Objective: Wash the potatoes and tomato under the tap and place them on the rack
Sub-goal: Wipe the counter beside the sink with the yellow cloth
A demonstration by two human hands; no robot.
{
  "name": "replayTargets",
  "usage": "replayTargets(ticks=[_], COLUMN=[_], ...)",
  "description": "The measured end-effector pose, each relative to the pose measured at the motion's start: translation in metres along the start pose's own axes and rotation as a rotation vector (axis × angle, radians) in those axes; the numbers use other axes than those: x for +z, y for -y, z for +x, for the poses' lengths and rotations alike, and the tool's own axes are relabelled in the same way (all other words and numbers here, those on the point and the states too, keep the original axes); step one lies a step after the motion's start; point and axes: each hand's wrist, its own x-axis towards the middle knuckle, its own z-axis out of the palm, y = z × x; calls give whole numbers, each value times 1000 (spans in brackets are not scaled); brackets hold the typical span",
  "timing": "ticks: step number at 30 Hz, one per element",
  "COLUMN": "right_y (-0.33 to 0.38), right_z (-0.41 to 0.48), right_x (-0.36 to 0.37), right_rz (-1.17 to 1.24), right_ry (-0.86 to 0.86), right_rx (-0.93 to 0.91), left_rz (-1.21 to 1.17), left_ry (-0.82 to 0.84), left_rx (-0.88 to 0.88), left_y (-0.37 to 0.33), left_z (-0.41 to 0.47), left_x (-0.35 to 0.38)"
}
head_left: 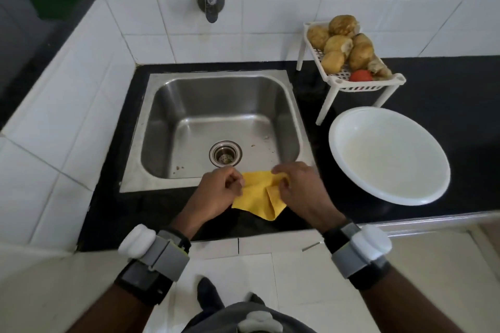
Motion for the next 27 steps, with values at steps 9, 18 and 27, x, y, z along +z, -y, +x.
replayTargets(ticks=[9,18,27], right_y=[-45,-12,-51], right_z=[-42,-48,-73], right_x=[-9,15,41], right_rz=[-88,-85,-163], right_ry=[184,28,105], right_rx=[54,100,15], left_rz=[598,584,752], left_ry=[131,51,62], left_rx=[309,421,327], left_y=[21,3,18], left_z=[7,-12,-19], left_x=[38,64,47])
